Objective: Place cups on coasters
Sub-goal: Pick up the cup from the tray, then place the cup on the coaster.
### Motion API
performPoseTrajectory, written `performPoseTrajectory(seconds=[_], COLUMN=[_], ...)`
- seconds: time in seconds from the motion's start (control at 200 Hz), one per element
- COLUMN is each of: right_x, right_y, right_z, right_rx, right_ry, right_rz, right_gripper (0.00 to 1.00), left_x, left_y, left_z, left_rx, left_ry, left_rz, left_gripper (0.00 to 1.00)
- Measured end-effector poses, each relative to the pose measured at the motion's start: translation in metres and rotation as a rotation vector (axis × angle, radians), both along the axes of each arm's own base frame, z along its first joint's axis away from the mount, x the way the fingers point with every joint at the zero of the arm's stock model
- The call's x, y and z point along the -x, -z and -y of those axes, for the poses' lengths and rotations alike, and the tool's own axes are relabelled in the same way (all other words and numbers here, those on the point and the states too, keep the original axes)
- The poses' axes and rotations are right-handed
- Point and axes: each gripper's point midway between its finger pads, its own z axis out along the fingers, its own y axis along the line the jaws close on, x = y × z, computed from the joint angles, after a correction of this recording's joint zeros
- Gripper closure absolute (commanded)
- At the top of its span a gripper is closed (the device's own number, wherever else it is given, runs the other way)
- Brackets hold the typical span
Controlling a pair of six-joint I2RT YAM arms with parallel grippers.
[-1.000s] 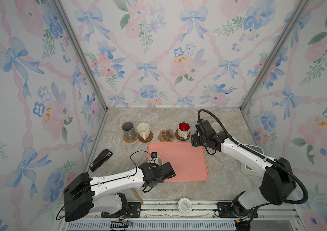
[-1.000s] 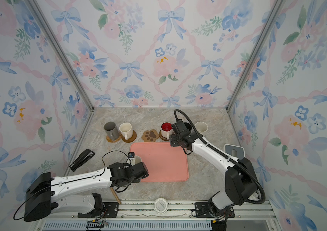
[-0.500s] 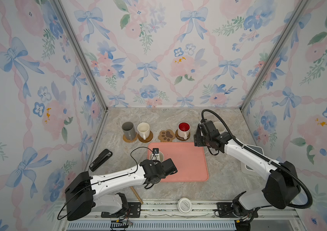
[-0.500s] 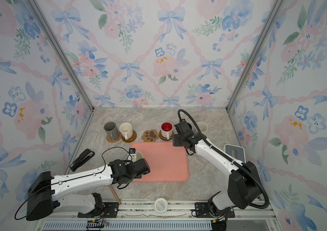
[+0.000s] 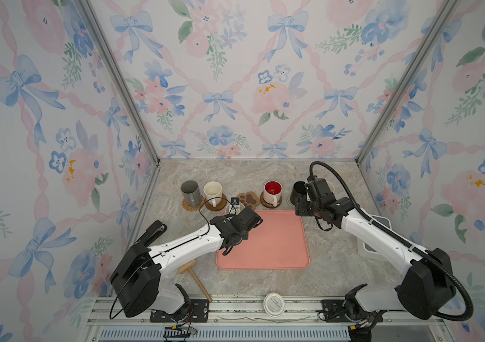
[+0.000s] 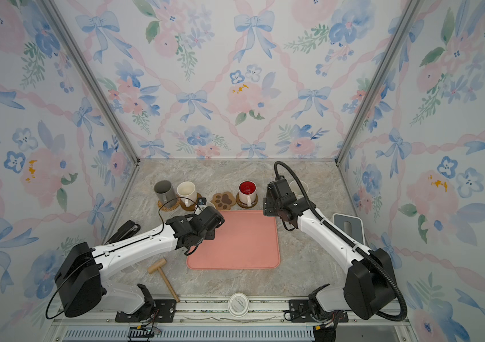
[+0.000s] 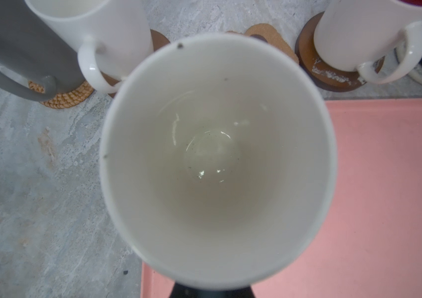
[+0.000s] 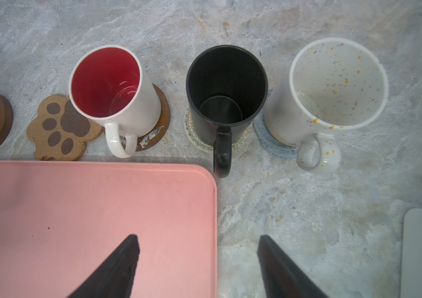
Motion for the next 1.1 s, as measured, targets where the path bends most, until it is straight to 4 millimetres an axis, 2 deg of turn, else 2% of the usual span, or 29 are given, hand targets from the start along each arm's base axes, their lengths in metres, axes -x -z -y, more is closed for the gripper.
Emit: performPoseTrajectory(seconds=[0.265, 0.565, 0.805, 1.1], right_x=[0.001, 0.001, 0.001, -0.001], right_y=[-0.003, 0.001, 0.005, 0.015], right_z=[0.015, 0.025, 0.025, 0.025], right_rx=[-0.002, -0.003, -0.008, -0.004], right_ry=[0.035, 0.057, 0.054, 0.054], right_rz=[0.005, -0.005, -0.02, -0.051], right_gripper=[0.24, 0.24, 0.24, 0.23], left_x=[-0.056, -0.112, -0.122, -0.124], left_y=[-0.011, 0.004, 0.014, 0.021], left_z=[0.03, 0.042, 0.053, 0.051], left_rx=[0.033, 0.024, 0.019, 0.005], left_ry=[0.071, 0.082, 0.116, 0.12], left_rz=[0.043, 0.025, 0.005, -0.009], left_gripper=[1.0, 1.0, 1.0, 1.0])
